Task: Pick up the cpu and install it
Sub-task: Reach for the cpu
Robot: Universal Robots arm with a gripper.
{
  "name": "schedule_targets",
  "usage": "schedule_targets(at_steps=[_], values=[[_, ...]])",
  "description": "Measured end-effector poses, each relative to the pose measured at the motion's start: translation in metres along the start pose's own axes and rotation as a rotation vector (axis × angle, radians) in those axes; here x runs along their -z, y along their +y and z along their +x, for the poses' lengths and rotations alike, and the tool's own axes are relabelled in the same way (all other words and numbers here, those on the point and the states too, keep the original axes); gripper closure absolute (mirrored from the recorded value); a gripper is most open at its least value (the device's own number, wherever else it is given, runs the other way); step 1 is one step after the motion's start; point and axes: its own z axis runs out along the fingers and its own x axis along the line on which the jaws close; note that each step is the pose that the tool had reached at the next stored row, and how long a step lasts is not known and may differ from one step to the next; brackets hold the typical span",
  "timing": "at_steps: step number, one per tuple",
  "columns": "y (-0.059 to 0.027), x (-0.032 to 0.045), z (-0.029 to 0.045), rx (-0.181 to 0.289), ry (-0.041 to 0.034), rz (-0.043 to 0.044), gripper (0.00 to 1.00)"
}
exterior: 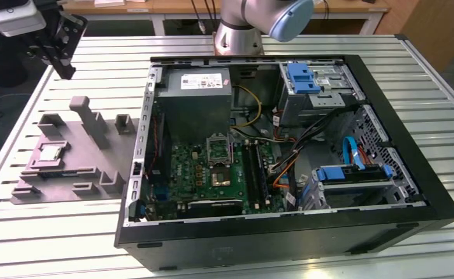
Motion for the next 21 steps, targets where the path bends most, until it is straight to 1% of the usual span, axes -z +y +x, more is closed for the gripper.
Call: schedule_targets(at_steps=[6, 21], values=[[-0.0004, -0.0003, 0.0056, 0.0, 0.0007, 0.0001, 0.89], [-0.0008, -0.0014, 0.0094, 0.0, 0.0065, 0.0006, 0.89]])
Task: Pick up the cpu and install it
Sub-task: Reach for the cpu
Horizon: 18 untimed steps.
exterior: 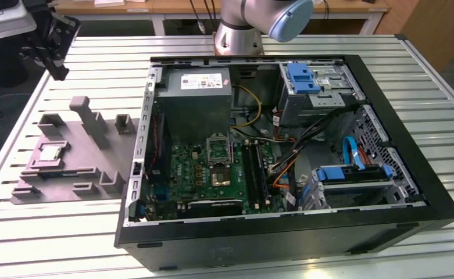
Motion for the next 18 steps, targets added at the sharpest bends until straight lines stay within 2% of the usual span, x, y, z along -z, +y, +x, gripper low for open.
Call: schedule_targets(at_steps=[18], values=[[-0.0006, -0.0011, 0.0074, 0.0, 0.0028, 0.0002, 0.89]])
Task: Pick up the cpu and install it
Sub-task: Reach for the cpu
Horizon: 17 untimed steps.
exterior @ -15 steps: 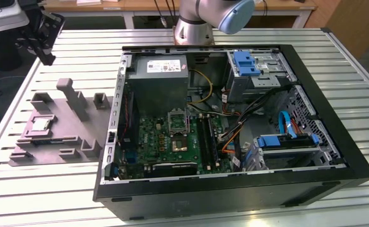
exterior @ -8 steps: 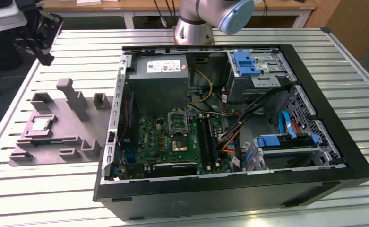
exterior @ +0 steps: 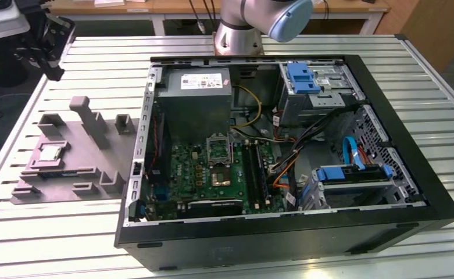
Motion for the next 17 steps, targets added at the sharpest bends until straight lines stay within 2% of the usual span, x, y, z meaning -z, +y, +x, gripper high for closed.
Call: schedule_targets(at_steps=[17], values=[[-0.0008, -0.0009, 0.0098, 0.0, 0.001, 0.0, 0.89]])
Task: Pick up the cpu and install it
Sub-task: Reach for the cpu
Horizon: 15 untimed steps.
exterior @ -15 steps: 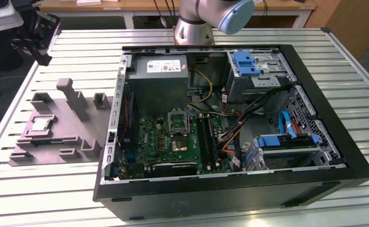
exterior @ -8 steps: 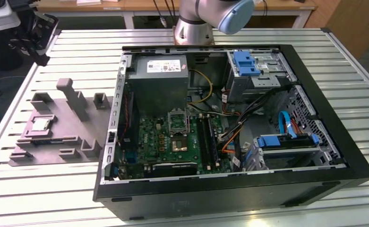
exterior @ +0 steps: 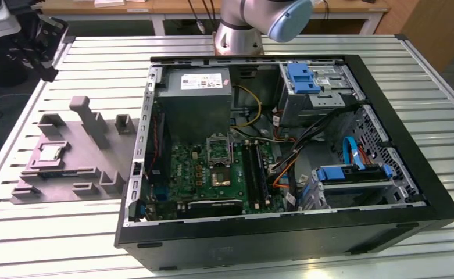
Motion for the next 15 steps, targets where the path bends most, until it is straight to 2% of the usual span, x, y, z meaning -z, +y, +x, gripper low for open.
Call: schedule_targets(at_steps=[8, 12, 15], values=[[-0.0007, -0.0005, 0.0085, 0.0, 0.0001, 0.0, 0.89], [-0.0015, -0.0008, 0.0185, 0.0, 0.0, -0.0001, 0.89], [-0.0023, -0.0008, 0.0288, 0.0, 0.0002, 0.0, 0.89]])
